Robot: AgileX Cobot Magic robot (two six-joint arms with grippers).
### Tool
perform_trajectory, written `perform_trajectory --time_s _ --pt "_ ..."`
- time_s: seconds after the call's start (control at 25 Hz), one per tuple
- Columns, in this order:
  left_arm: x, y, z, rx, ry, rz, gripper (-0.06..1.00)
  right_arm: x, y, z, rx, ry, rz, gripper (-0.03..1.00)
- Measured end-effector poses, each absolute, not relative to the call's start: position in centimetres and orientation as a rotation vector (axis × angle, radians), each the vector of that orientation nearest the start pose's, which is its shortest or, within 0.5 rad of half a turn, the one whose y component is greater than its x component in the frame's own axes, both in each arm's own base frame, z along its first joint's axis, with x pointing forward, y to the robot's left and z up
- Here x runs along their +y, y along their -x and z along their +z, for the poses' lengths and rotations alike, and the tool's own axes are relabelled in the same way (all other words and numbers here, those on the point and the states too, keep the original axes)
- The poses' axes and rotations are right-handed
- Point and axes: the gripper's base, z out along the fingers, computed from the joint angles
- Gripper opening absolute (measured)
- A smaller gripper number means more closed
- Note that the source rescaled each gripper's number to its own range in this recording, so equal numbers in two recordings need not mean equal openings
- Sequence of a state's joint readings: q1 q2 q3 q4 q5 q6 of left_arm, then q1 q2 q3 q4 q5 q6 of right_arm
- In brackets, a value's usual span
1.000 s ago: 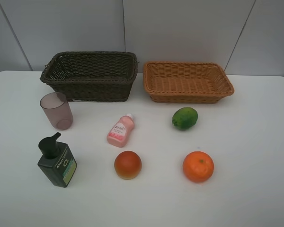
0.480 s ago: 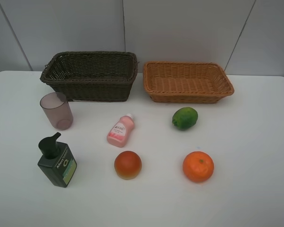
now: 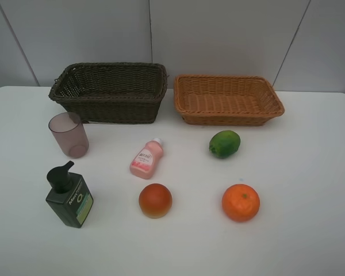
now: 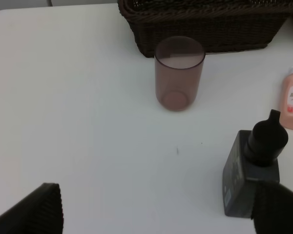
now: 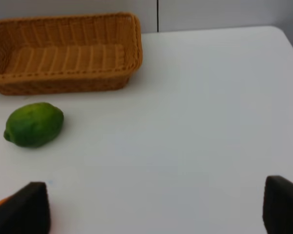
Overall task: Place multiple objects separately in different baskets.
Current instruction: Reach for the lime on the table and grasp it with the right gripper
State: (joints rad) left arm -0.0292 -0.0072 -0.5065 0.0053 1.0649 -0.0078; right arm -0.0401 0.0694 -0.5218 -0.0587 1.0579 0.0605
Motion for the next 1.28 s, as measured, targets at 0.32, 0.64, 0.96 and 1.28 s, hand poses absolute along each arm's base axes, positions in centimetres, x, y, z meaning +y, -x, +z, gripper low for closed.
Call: perform_trajectory --time_s 0.32,0.64,0.96,1.28 --pt "0.1 0.7 27.9 2.033 -0.021 -0.017 1.0 0.0 -8.2 28.5 2.441 -0.064 0.018 0.83" --pt "0.1 0.7 27.9 2.032 -0.021 -0.017 1.0 3.3 -18.1 28.0 2.727 0.132 0.083 0.83" --pt "0.1 0.7 27.9 2.031 -0.021 -0.017 1.0 9.8 -27.4 24.8 2.869 -0.001 0.157 0.83" --pt "0.1 0.7 27.9 2.031 -0.021 -0.017 1.0 14.9 -32.8 19.9 2.921 -0.242 0.146 0.91"
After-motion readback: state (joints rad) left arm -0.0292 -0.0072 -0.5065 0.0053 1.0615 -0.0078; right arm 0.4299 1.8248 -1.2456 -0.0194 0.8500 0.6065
